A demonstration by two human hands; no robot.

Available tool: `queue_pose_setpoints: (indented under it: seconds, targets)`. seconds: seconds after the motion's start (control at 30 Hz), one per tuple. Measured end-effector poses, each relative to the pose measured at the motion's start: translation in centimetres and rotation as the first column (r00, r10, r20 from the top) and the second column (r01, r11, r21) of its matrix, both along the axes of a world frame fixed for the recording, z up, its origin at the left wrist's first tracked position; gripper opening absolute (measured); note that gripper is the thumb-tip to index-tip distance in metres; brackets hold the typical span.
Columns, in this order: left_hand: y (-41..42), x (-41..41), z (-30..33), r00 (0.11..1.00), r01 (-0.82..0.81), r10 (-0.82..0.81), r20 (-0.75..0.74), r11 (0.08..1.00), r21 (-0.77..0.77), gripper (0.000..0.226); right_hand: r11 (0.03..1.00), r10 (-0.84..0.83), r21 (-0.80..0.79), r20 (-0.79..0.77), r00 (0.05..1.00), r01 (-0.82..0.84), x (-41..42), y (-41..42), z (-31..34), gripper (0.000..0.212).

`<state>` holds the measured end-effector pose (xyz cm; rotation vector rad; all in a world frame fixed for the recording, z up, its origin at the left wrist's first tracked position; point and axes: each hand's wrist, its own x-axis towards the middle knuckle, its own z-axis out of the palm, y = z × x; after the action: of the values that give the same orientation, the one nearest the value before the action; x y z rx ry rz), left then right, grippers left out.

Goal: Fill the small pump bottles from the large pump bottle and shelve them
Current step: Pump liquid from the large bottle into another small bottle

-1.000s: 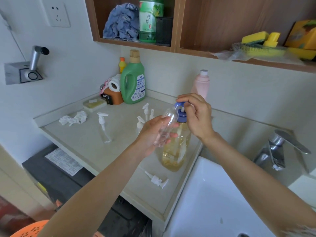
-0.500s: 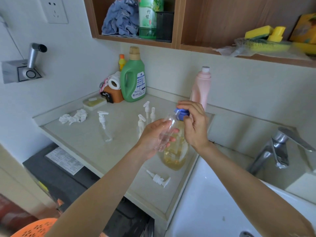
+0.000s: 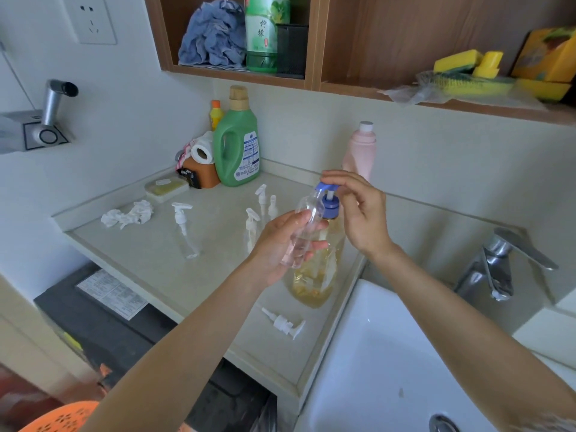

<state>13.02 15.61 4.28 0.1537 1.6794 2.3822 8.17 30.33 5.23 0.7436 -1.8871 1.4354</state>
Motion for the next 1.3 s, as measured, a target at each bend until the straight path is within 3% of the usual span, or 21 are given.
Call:
queue_pose_setpoints:
  seconds: [0.3,0.37,0.47,0.73,1.07,1.3]
  targets:
    - [-0.4,-0.5,-1.2,0.999,0.004,-0.004,0.045,1.000,-0.014,0.037,0.993,-0.103,-0.065,-0.103,0.989,0.096,-1.0,-1.2,-2.9,0.035]
    - [-0.5,-0.3,-1.2,0.999,0.008,-0.008,0.052,1.000,-0.011,0.045,0.992,-0.114,-0.059,-0.103,0.988,0.109,-0.7,-1.3,-2.9,0.035]
    - [-0.4,-0.4,-1.2,0.999,-0.003,0.004,0.043,1.000,-0.027,0.056,0.993,-0.116,-0.007,-0.103,0.988,0.116,-0.3,-1.0,-2.1,0.036]
    - [-0.5,-0.9,-0.6,0.999,0.022,-0.020,0.036,0.999,-0.042,0.041,0.983,-0.074,0.163,-0.061,0.995,0.083,-0.5,0.8,0.9,0.043]
    - [-0.7,-0.9,-1.5,0.998,-0.001,0.004,0.057,0.998,-0.061,0.040,0.995,-0.099,-0.024,-0.148,0.984,0.097,-0.3,-1.5,-2.4,0.033]
    - [-0.9,-0.3,-1.2,0.999,0.015,-0.012,0.045,0.998,-0.065,0.040,0.984,-0.155,0.064,-0.158,0.975,0.167,0.3,-1.8,-2.0,0.032]
